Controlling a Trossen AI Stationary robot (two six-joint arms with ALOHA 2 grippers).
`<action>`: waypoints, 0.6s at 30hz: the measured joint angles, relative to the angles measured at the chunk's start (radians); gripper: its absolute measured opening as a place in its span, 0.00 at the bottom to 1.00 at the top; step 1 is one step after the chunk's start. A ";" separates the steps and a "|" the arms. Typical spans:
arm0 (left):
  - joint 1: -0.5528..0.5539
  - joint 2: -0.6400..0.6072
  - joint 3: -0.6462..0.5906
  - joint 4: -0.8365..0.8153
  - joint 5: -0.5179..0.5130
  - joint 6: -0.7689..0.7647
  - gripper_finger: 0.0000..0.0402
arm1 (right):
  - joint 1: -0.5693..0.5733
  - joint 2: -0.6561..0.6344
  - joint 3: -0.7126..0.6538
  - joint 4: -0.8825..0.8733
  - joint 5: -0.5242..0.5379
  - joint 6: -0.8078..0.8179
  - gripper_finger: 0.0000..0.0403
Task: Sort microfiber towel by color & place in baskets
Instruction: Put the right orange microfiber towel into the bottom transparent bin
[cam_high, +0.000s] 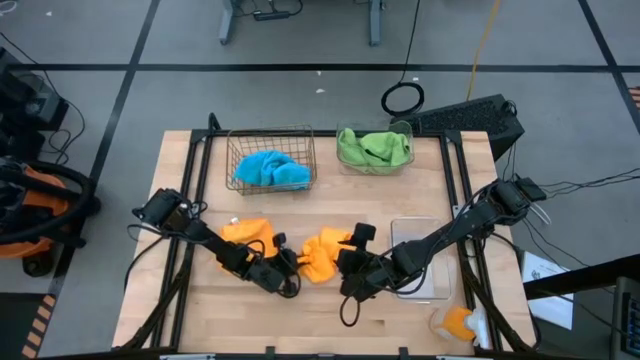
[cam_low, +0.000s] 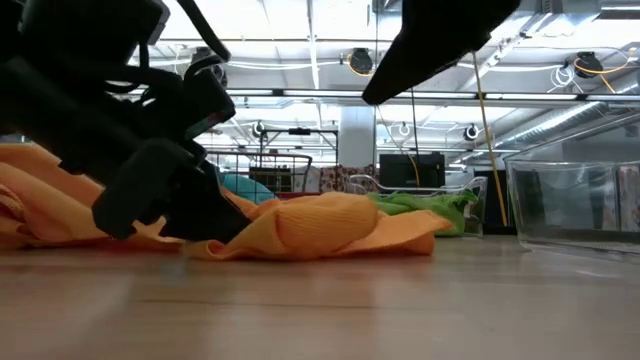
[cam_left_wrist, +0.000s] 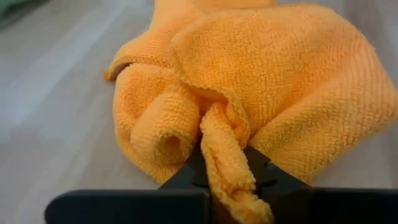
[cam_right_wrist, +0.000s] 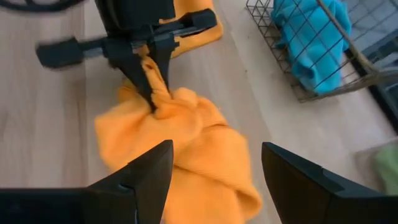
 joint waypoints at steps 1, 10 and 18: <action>0.000 -0.002 -0.001 -0.003 -0.010 0.012 0.07 | 0.000 0.000 -0.009 0.020 0.000 0.022 0.58; -0.019 -0.091 -0.007 -0.002 -0.064 0.184 0.08 | -0.013 0.000 -0.178 0.350 -0.061 0.000 0.63; -0.040 -0.181 -0.004 0.034 -0.088 0.477 0.08 | -0.055 0.001 -0.293 0.580 -0.113 -0.019 0.76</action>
